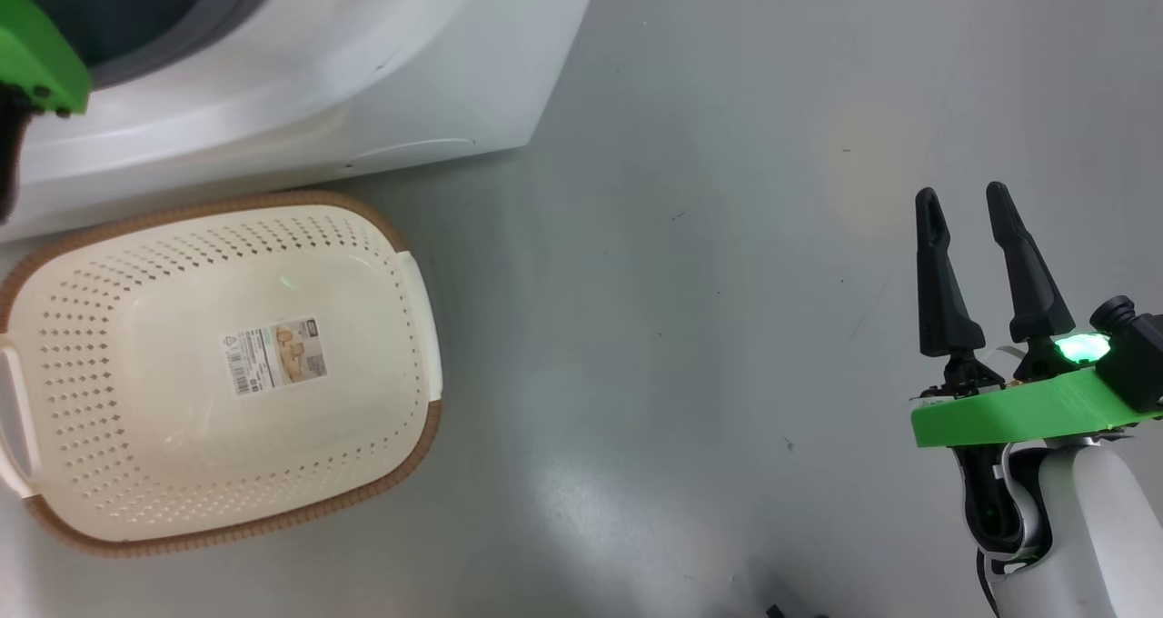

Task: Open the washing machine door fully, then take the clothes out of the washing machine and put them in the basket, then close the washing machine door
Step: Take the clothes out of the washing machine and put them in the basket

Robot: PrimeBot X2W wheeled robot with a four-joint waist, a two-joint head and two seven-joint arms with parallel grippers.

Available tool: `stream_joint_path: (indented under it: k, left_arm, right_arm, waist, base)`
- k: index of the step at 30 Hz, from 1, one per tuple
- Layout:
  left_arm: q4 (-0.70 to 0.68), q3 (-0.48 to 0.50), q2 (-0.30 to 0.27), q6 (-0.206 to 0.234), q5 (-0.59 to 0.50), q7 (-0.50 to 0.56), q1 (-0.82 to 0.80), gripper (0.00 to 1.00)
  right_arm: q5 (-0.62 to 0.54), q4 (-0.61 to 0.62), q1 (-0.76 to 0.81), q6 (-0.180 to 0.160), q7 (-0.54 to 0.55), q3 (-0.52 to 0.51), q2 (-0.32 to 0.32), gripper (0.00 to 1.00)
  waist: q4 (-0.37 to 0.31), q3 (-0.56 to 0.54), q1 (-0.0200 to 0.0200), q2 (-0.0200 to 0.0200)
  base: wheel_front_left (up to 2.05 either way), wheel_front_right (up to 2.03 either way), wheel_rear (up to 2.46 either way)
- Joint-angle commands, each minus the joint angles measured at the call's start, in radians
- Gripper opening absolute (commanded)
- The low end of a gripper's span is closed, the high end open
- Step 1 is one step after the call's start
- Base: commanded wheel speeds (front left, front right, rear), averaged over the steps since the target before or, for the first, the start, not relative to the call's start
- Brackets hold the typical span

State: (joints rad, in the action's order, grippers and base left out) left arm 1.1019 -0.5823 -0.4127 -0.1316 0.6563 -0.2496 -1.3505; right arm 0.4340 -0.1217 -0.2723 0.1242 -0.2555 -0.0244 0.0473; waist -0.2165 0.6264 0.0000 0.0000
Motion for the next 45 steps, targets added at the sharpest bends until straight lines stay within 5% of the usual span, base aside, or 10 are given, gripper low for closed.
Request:
stream_joint_path:
  k: [1, 12, 24, 31, 45]
  left_arm:
    - [-0.046, 0.047, -0.052, 0.007, 0.004, -0.012, 0.016, 0.00]
    - [-0.384, 0.360, -0.016, 0.060, -0.130, -0.012, 0.276, 0.00]
    - [-0.693, 0.652, 0.145, 0.011, -0.336, -0.012, 0.541, 0.00]
    - [-0.908, 0.712, 0.223, 0.002, -0.387, -0.012, 0.651, 0.00]
    - [-1.242, 0.741, 0.271, 0.001, -0.386, -0.012, 0.778, 0.00]
  right_arm:
    - [-0.003, 0.021, -0.003, 0.007, -0.006, 0.011, 0.003, 1.00]
    - [-0.027, 0.017, 0.013, 0.007, -0.006, -0.008, 0.003, 1.00]
    - [-0.061, 0.014, 0.050, 0.007, -0.006, -0.032, 0.003, 1.00]
    - [-0.077, 0.015, 0.068, 0.007, -0.006, -0.042, 0.003, 1.00]
    - [-0.090, 0.015, 0.080, 0.007, -0.006, -0.046, 0.003, 1.00]
  waist:
    - [0.010, -0.010, 0.0000, 0.0000]
    - [0.059, -0.065, 0.0000, 0.0000]
    - [0.117, -0.128, 0.0000, 0.0000]
    - [0.149, -0.151, 0.0000, 0.0000]
    - [0.167, -0.163, 0.0000, 0.0000]
  base:
    - [0.00, 0.00, 0.00]
    - [0.00, 0.00, 0.00]
    - [0.00, 0.00, 0.00]
    - [0.00, 0.00, 0.00]
    - [0.00, 0.00, 0.00]
